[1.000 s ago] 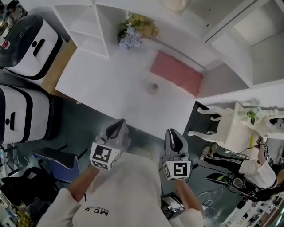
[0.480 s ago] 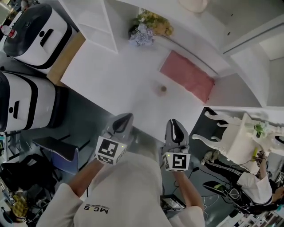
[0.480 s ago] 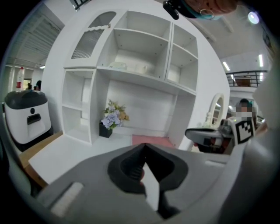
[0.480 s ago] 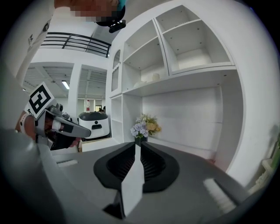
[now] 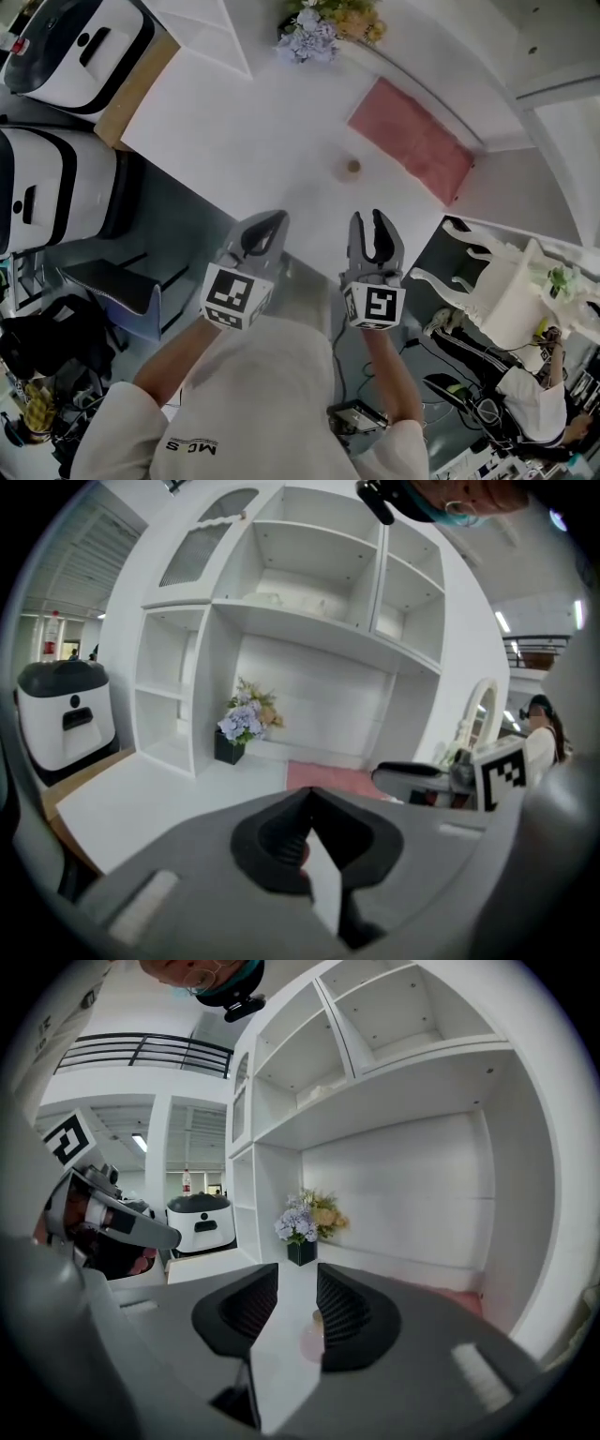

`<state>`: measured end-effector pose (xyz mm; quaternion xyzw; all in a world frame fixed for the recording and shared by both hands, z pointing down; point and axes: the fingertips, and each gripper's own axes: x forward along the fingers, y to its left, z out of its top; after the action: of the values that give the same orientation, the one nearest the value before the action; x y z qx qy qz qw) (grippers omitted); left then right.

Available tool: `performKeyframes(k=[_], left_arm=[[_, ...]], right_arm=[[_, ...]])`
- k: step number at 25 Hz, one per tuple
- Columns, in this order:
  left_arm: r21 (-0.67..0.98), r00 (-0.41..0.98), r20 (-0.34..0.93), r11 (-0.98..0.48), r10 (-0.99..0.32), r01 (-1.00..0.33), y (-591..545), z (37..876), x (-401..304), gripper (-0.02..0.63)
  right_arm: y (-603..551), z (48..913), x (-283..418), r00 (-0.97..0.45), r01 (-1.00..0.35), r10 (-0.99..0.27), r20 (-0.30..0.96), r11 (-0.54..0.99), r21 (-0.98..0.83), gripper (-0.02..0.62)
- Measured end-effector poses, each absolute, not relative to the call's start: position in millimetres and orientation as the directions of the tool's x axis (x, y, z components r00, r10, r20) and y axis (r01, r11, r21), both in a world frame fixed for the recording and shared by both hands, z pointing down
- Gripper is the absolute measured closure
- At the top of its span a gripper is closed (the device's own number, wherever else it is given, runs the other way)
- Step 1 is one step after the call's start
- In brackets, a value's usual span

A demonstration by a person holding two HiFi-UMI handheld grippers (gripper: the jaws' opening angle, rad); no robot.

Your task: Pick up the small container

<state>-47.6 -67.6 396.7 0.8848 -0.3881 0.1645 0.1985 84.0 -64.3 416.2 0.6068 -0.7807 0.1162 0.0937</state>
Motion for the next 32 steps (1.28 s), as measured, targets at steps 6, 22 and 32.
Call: performKeyframes(k=[6,22,32], left_arm=[[0.204,0.64,0.45,-0.626,-0.622,-0.752,-78.8,422.3,-41.8,0.606],[0.227,0.612,0.501,-0.589,-0.612,-0.775,-93.7,496.8,-44.3,0.606],[0.246,0.627,0.507,-0.597,-0.592,-0.763,-101.7,527.8,-41.4,0.606]], right_arm=[[-92.0,452.3,89.4,-0.23,-0.973,-0.923,0.308,0.226,-0.05,0.479],[-138.8,534.1,91.2,-0.205,-0.979,-0.908,0.366,0.199,-0.053,0.449],[-157.4,575.6,93.9,-0.182,-0.983,-0.908,0.378,0.181,-0.039,0.436]])
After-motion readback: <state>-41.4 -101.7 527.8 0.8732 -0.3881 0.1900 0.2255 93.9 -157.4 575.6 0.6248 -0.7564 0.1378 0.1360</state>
